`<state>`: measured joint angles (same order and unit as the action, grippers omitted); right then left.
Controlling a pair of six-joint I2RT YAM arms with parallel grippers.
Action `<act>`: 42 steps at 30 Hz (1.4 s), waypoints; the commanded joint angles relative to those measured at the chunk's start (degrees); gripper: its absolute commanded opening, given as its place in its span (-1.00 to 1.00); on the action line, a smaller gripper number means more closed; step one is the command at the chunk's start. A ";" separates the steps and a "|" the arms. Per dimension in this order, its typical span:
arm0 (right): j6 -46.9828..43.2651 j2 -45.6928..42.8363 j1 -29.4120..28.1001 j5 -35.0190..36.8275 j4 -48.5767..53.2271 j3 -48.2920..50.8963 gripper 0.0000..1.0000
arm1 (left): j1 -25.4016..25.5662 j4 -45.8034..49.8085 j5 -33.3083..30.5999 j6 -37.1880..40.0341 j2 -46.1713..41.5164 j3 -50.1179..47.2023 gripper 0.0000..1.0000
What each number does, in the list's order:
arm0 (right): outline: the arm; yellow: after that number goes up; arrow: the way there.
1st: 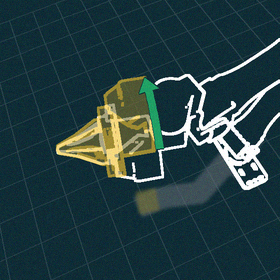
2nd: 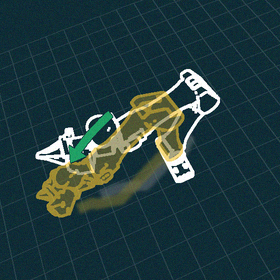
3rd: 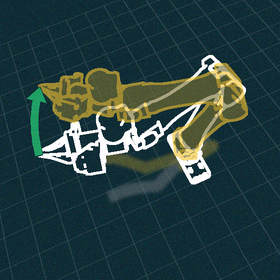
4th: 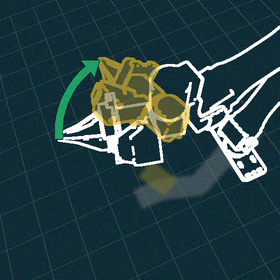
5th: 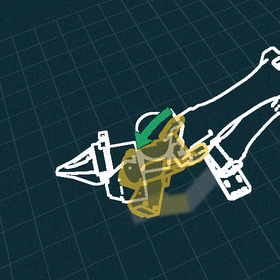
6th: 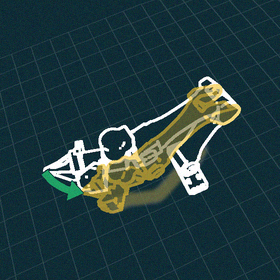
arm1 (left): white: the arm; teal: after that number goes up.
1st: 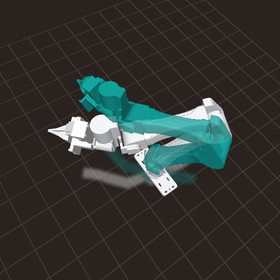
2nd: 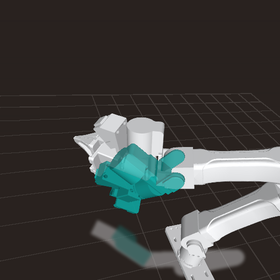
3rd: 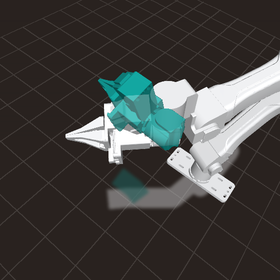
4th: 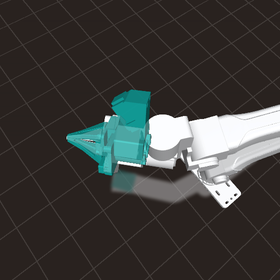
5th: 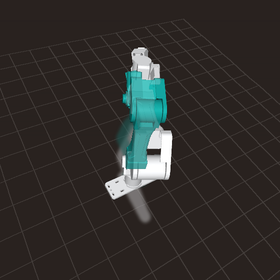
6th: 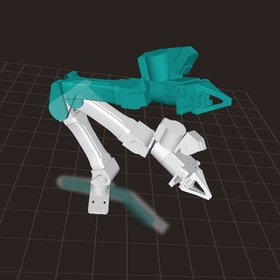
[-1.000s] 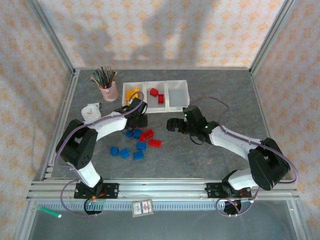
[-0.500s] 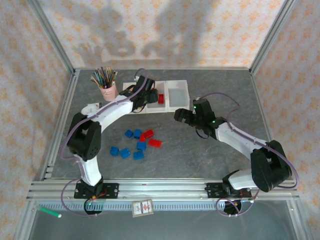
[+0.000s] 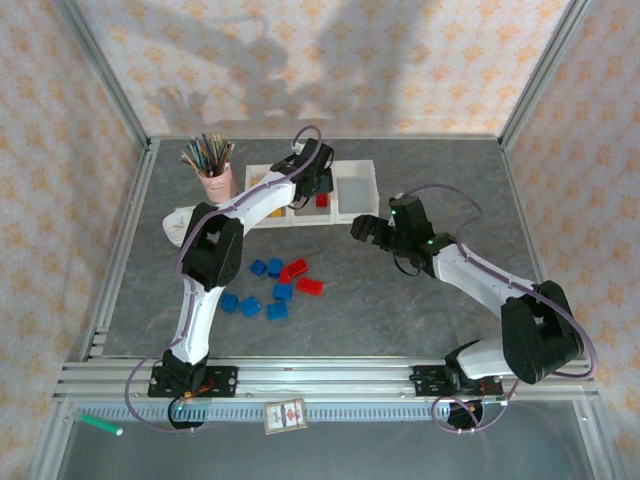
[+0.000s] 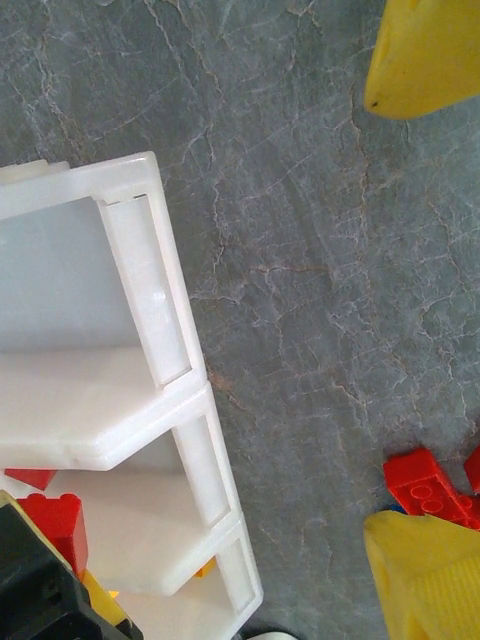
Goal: Sort the legos into containers by color
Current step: Place the lego in the container, then pick up the lego from the bottom-center of the table.
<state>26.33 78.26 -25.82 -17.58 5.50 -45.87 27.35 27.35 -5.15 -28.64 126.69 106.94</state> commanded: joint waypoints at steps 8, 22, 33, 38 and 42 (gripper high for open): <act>-2.72 -0.99 0.35 0.12 0.83 -2.69 0.99 | 0.09 4.20 -1.43 1.99 -0.68 2.58 0.58; -5.83 -0.83 -3.81 2.12 5.48 -4.36 0.99 | 2.68 2.51 0.36 4.71 -15.83 -10.74 0.64; -8.97 2.30 -15.39 7.59 9.60 -4.23 1.00 | 6.13 -2.22 0.29 1.95 -36.96 -37.57 0.63; -12.39 5.86 -20.64 9.47 10.99 -5.38 0.95 | 6.13 -3.88 0.79 -2.35 -46.07 -47.78 0.63; -15.98 10.27 -26.09 13.73 12.27 -7.63 0.86 | 6.13 -4.58 0.84 -6.33 -53.88 -54.73 0.67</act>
<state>14.17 86.59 -49.28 -8.93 15.62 -51.05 33.39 24.77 -4.64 -30.72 77.38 55.07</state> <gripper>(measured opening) 0.936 0.832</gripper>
